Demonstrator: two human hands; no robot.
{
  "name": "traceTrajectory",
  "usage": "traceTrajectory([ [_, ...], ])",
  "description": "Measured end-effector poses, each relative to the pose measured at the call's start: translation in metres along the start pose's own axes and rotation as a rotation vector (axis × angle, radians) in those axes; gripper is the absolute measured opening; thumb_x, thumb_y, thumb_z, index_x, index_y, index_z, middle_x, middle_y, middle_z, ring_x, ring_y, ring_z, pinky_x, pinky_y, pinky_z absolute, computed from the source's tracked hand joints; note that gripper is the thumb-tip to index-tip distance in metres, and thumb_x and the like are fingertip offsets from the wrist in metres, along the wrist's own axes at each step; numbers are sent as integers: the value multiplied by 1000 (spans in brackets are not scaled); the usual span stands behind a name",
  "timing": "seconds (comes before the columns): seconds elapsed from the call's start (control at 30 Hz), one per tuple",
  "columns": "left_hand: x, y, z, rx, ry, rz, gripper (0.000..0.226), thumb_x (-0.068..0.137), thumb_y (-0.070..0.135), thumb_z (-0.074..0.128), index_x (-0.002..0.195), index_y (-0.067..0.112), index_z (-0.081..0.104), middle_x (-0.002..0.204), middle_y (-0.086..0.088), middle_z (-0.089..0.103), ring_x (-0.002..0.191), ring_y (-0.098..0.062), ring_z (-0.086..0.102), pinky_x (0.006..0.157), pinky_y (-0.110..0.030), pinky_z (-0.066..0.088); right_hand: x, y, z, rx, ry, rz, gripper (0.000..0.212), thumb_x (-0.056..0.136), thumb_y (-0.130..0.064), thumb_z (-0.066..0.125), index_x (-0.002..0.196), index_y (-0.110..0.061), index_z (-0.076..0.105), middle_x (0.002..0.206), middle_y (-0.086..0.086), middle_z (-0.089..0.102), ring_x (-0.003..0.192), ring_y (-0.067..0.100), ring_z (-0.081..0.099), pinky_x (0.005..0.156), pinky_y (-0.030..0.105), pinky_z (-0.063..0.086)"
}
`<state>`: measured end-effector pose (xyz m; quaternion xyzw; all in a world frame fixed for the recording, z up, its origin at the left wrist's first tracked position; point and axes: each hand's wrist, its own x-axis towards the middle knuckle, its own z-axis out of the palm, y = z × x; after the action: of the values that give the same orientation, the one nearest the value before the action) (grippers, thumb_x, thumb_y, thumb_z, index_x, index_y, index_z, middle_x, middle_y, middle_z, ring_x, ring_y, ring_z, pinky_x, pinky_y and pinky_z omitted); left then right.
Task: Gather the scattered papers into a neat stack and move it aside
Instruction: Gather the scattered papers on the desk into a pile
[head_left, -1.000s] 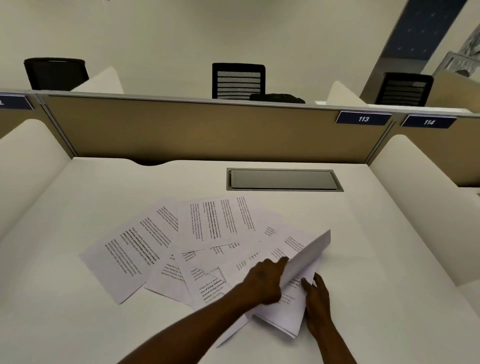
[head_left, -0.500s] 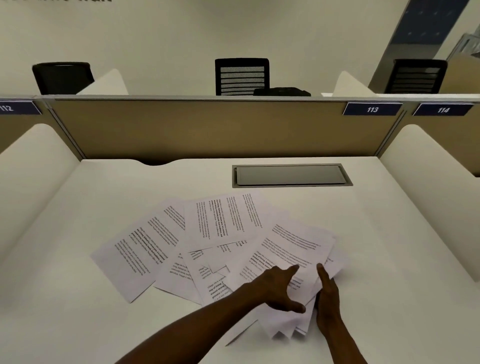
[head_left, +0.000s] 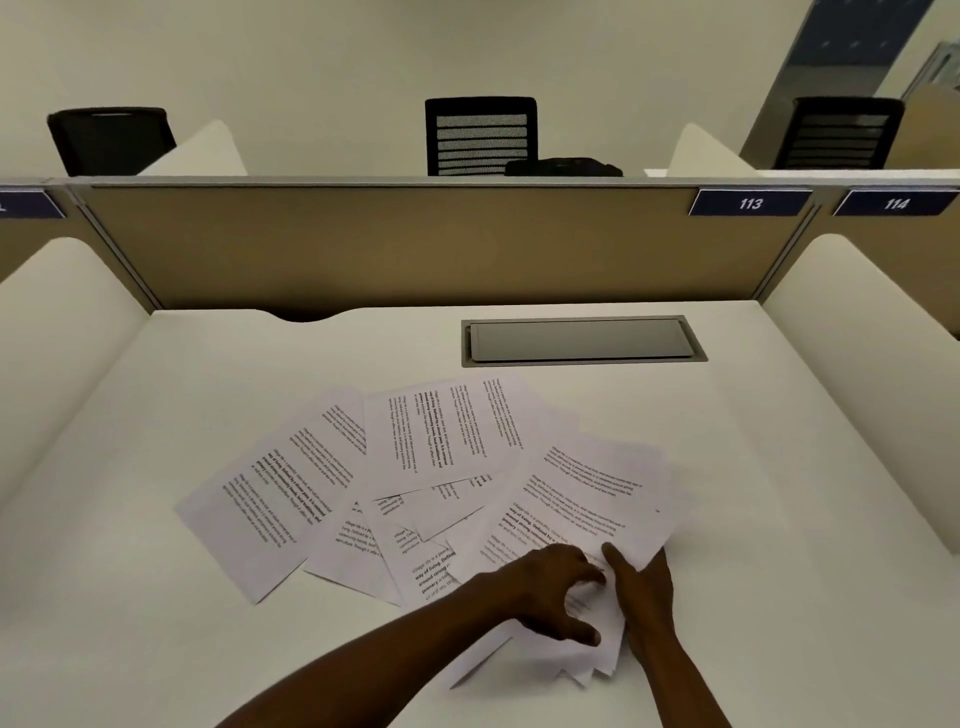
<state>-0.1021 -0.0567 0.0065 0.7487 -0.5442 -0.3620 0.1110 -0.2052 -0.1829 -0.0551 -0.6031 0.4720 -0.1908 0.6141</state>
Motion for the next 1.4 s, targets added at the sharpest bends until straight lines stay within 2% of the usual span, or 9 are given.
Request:
traceTrajectory([
  [0.13,0,-23,-5,-123,245,23,60,90,47,63,141,20,49,140,-6,51,130,-21,46,111,-37,38,0,-2,-1,75,5,71,58,90,-3,64,144,-16,45,135,12,59,119,33,58,106,54,45],
  [0.3,7,-84,-45,-34,704,-326,57,97,34,52,150,20,36,159,-7,32,149,-25,23,123,-41,23,3,-10,-6,212,24,114,52,91,1,60,139,-17,50,124,7,63,104,25,61,95,41,47],
  [0.43,-12,-137,-55,101,516,-596,66,100,40,46,156,20,18,166,-11,7,153,-30,1,124,-49,9,-1,-3,-7,236,36,129,48,89,3,60,130,-23,55,119,3,64,93,9,61,88,32,45],
  [0.53,-20,-152,-58,140,398,-630,69,100,48,40,158,22,11,166,-11,2,153,-33,1,124,-50,9,0,1,-8,266,60,137,45,88,4,62,125,-22,56,120,5,64,96,18,62,92,37,47],
  [0.8,-20,-143,-57,489,294,-540,63,104,43,29,158,20,3,151,-26,33,126,-42,45,109,-48,39,7,6,-10,277,72,152,50,87,5,62,134,-11,55,129,16,63,114,39,59,103,58,46],
  [1.0,-28,-138,-66,377,371,-508,88,96,19,53,156,28,-10,145,-16,42,109,-29,60,92,-40,52,5,3,-12,277,59,141,50,89,5,61,135,-13,54,127,15,64,112,39,61,99,59,48],
  [1.13,-30,-134,-86,220,460,-632,89,91,21,61,158,22,2,135,-12,54,110,-27,61,92,-39,54,4,3,-12,301,56,153,48,88,4,62,131,-15,55,125,14,64,107,38,62,96,56,50],
  [1.3,-40,-123,-113,195,647,-660,44,91,27,58,133,15,50,115,-10,67,99,-27,67,82,-37,55,3,2,-12,320,49,149,44,88,4,62,125,-20,58,124,12,65,101,31,64,92,49,51],
  [1.4,-35,-99,-113,121,673,-558,36,91,21,56,126,15,56,117,-11,68,98,-29,69,79,-38,59,0,0,-12,311,21,137,48,89,1,63,132,-18,55,128,12,64,108,33,63,97,53,50],
])
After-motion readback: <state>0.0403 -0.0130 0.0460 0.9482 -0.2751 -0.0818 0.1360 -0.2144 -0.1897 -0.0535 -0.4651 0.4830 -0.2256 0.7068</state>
